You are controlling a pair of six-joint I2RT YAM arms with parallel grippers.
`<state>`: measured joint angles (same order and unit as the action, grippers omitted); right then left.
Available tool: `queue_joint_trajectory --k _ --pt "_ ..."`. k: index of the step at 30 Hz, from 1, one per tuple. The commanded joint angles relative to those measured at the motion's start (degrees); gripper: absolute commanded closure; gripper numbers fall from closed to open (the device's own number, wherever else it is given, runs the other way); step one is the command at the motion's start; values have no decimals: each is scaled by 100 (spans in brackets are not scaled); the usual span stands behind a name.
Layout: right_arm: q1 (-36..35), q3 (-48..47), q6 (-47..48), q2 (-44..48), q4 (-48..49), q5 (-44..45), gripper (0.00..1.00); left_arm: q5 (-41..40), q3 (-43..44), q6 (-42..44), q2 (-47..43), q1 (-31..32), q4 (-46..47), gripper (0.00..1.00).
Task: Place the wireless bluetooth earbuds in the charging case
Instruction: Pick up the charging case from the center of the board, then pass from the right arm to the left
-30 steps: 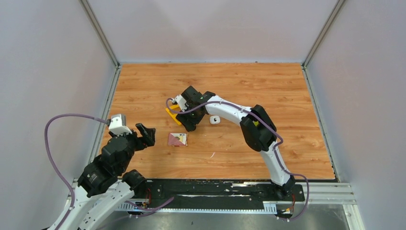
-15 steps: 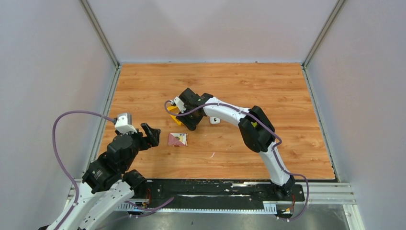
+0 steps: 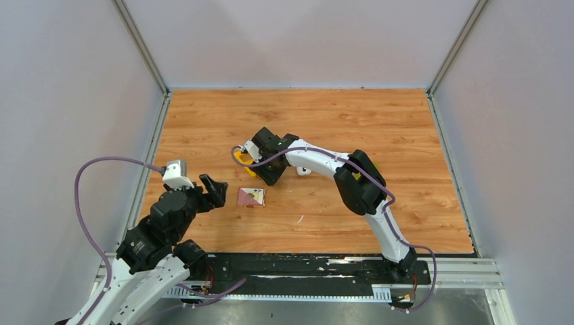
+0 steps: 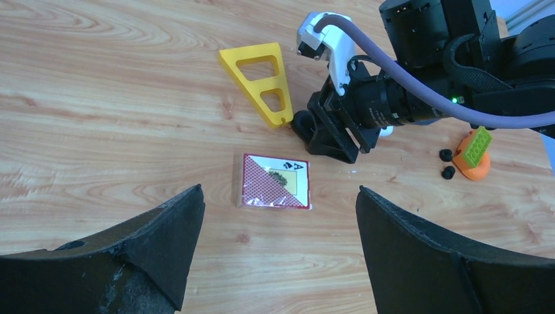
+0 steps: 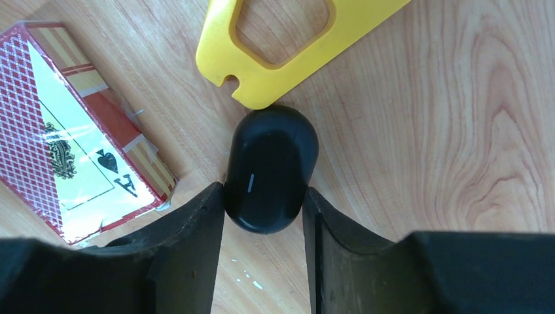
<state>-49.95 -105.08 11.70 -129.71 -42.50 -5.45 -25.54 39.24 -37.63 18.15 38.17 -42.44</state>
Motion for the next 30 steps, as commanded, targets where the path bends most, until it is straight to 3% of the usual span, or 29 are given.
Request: queue_joint_trajectory --k 1,7,16,22,30 --pt "-32 -7 223 276 -57 39 78 75 -58 206 77 -5 352 8" --pt "-31 1307 1161 2198 437 123 80 598 -159 710 721 -12 1163 12" --pt "-23 3018 3108 4279 413 210 82 2729 -322 1145 1990 -12 3331 18" --pt "-45 3043 3648 5248 -31 65 82 3990 -170 873 2575 -7 4183 25" --pt "-172 2757 3728 5800 -90 -6 79 4445 -769 -283 2478 -11 5761 22"
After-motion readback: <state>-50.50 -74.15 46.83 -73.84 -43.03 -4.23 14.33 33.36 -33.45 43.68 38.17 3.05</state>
